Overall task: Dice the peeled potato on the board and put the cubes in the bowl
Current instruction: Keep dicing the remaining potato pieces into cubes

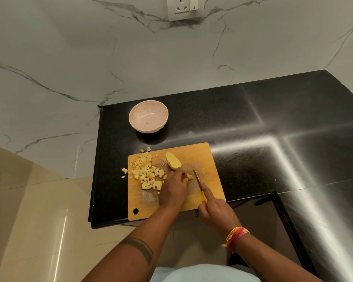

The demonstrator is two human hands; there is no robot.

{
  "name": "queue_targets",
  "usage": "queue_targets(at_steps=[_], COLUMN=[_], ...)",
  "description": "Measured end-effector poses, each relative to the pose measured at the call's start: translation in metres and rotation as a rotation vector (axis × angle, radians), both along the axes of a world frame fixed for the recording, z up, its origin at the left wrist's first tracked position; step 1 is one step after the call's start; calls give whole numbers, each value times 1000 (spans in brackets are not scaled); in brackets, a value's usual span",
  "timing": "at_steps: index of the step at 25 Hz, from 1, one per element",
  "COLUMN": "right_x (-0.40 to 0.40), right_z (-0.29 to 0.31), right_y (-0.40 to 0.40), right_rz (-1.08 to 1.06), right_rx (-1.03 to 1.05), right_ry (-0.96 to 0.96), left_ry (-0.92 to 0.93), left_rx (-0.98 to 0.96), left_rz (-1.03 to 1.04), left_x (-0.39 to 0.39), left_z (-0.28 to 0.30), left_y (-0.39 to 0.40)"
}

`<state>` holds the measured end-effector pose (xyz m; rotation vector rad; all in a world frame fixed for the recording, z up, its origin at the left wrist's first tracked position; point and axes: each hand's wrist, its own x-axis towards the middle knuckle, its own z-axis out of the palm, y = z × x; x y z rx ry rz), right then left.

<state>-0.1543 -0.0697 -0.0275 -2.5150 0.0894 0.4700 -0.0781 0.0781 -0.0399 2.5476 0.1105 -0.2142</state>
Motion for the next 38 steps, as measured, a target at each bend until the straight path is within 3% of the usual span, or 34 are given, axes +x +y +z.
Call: queue_targets(at_steps=[4, 18, 27, 32, 38], right_x=[-3, 6, -36, -33, -18], right_z=[2, 3, 1, 2, 9], right_y=[5, 15, 4, 1, 9], right_rz=[24, 125, 176, 139, 96], right_rx=[-8, -101, -127, -97, -85], right_ry=[-19, 53, 85, 40, 25], left_ry=[-7, -25, -16, -48, -43], left_rx=[51, -5, -56, -138, -108], left_rz=[-183, -69, -30, 58, 62], left_x=[2, 12, 11, 3, 2], left_z=[-4, -1, -3, -5, -2], left_y=[5, -2, -4, 0, 1])
